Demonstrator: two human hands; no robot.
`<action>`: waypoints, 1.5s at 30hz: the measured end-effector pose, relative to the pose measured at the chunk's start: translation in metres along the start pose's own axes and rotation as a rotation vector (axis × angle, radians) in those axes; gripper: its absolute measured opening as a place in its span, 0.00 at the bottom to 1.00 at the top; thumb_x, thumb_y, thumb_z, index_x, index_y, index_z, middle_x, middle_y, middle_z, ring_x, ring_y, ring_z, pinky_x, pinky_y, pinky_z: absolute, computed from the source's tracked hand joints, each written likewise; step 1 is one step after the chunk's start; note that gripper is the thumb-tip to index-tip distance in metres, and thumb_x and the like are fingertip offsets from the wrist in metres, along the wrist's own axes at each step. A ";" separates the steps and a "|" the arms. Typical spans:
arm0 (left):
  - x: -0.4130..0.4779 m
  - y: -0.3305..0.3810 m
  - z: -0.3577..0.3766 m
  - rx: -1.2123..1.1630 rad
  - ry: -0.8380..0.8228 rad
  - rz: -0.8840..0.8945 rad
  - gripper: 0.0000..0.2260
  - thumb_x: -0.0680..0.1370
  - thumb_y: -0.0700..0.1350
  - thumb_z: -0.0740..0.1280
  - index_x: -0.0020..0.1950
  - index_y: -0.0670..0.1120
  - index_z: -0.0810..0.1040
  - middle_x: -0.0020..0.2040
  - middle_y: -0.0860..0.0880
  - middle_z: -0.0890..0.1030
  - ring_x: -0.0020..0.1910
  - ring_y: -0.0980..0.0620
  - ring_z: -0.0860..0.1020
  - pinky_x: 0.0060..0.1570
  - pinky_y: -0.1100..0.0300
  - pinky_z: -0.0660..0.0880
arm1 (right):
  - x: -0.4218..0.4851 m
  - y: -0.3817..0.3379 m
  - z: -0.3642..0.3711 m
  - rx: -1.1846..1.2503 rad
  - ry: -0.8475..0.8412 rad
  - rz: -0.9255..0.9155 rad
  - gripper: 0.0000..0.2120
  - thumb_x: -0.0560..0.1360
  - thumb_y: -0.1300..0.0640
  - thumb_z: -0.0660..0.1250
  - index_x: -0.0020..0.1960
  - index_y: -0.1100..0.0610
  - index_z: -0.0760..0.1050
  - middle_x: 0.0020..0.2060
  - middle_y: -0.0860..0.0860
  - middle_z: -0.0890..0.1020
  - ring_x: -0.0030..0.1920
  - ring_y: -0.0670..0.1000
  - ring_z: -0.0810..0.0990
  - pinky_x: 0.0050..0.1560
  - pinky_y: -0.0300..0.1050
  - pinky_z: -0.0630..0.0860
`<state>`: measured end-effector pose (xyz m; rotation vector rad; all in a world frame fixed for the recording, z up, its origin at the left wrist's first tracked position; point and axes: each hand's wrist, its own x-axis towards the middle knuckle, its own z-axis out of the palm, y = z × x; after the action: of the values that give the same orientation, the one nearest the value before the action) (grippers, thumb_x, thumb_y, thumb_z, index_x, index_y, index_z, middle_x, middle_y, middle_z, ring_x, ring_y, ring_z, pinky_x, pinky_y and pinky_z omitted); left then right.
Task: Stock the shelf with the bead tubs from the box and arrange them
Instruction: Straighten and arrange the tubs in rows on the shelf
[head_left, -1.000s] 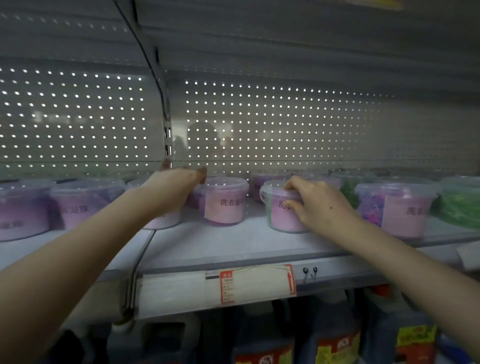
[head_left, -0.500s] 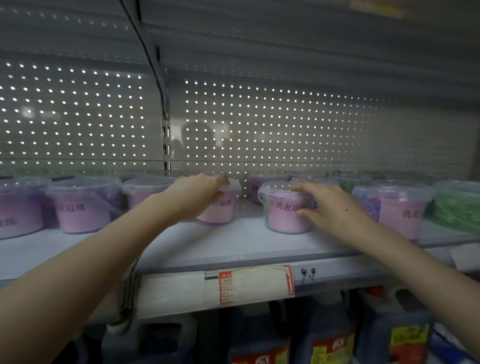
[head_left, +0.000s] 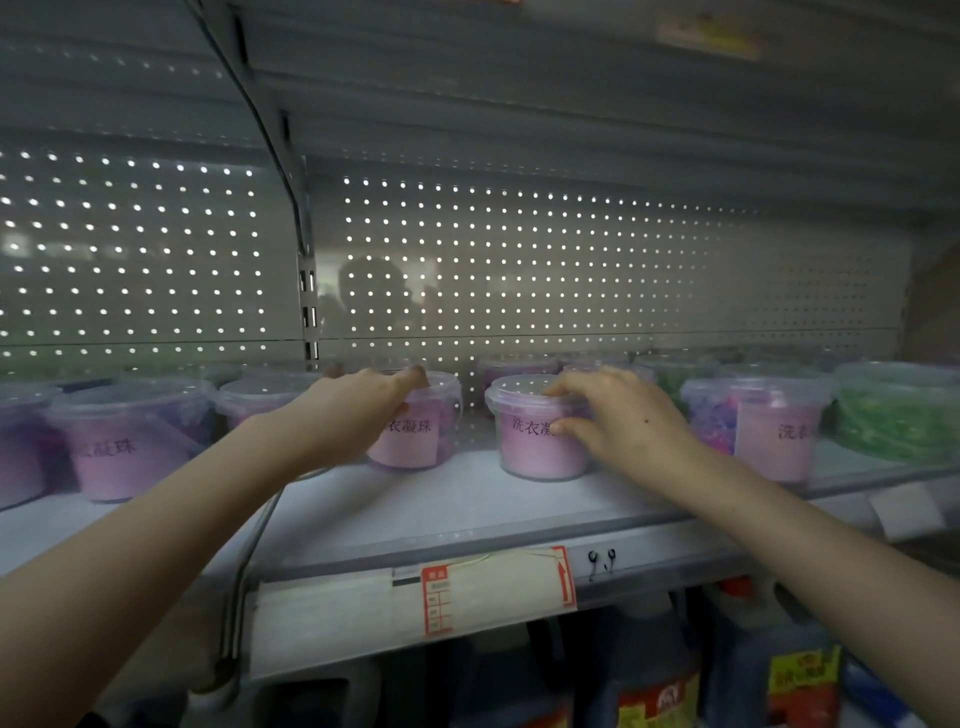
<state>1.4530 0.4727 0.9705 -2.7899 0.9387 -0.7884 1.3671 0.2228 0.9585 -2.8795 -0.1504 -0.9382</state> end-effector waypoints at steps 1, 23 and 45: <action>0.001 0.001 -0.001 -0.015 -0.021 -0.013 0.14 0.82 0.45 0.53 0.69 0.50 0.61 0.57 0.44 0.78 0.56 0.43 0.77 0.49 0.52 0.70 | -0.001 -0.001 -0.001 0.002 0.007 0.005 0.16 0.73 0.49 0.69 0.60 0.47 0.75 0.56 0.50 0.79 0.59 0.54 0.75 0.57 0.52 0.73; -0.007 0.032 -0.024 -0.145 0.051 0.029 0.17 0.80 0.51 0.57 0.70 0.54 0.64 0.69 0.50 0.69 0.64 0.47 0.71 0.59 0.52 0.65 | -0.027 0.024 -0.020 -0.201 0.067 0.089 0.12 0.73 0.47 0.69 0.56 0.44 0.74 0.52 0.48 0.78 0.55 0.55 0.73 0.56 0.47 0.64; -0.015 0.018 -0.022 -0.120 -0.038 -0.052 0.21 0.80 0.53 0.59 0.72 0.55 0.62 0.72 0.52 0.66 0.67 0.47 0.69 0.62 0.50 0.65 | -0.016 -0.002 -0.041 -0.104 -0.002 0.104 0.19 0.72 0.48 0.71 0.61 0.49 0.74 0.60 0.47 0.78 0.63 0.52 0.74 0.63 0.48 0.66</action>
<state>1.4222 0.4690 0.9779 -2.9319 0.9403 -0.7059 1.3305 0.2182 0.9822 -2.9491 0.0486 -0.9513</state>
